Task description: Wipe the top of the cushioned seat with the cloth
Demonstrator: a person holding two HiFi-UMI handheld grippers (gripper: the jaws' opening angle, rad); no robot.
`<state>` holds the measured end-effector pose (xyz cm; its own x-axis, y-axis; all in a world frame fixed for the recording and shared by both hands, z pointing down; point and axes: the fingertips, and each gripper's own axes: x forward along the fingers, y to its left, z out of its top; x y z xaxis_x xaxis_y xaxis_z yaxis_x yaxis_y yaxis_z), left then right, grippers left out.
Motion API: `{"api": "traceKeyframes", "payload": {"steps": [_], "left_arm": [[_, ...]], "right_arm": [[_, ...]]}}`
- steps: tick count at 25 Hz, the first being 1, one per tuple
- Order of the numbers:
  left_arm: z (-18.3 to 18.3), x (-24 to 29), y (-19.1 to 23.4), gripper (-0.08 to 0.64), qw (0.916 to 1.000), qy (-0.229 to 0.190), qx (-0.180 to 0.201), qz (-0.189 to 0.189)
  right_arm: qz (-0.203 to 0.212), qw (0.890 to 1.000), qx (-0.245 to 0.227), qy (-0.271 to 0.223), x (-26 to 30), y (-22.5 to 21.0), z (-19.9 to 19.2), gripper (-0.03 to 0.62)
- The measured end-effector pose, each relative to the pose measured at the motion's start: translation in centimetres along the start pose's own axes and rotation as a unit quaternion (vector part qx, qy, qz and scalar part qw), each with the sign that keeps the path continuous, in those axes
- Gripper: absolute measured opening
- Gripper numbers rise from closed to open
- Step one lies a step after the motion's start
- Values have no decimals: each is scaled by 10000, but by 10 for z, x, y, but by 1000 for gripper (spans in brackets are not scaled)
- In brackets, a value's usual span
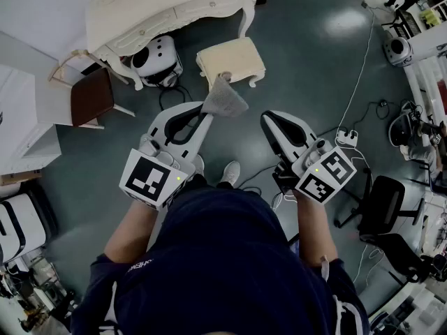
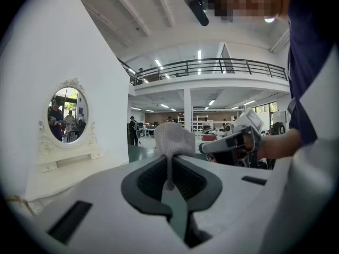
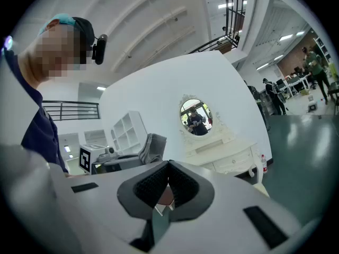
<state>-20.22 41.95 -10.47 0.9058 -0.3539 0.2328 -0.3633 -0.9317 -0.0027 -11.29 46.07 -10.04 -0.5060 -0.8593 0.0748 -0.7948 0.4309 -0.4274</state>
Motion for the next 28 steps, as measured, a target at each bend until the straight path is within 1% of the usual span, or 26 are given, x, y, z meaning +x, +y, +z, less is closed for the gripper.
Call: {"api": "traceKeyframes", "payload": {"steps": [7, 14, 19, 23, 28], "left_arm": [[2, 1, -3, 31, 10000, -40, 27, 2], [-10, 7, -4, 31, 9999, 106, -42, 3], [-14, 15, -16, 31, 9997, 191, -109, 62], [-23, 17, -16, 31, 9997, 176, -133, 130], [-21, 23, -26, 31, 9995, 203, -129, 202]], "right_arm": [[11, 10000, -6, -10, -3, 1, 1, 25], [18, 9999, 119, -47, -4, -6, -1, 26], [55, 9998, 174, 28, -19, -14, -4, 26], [81, 9998, 155, 69, -21, -18, -12, 26], [120, 9998, 170, 67, -36, -24, -9, 26]]}}
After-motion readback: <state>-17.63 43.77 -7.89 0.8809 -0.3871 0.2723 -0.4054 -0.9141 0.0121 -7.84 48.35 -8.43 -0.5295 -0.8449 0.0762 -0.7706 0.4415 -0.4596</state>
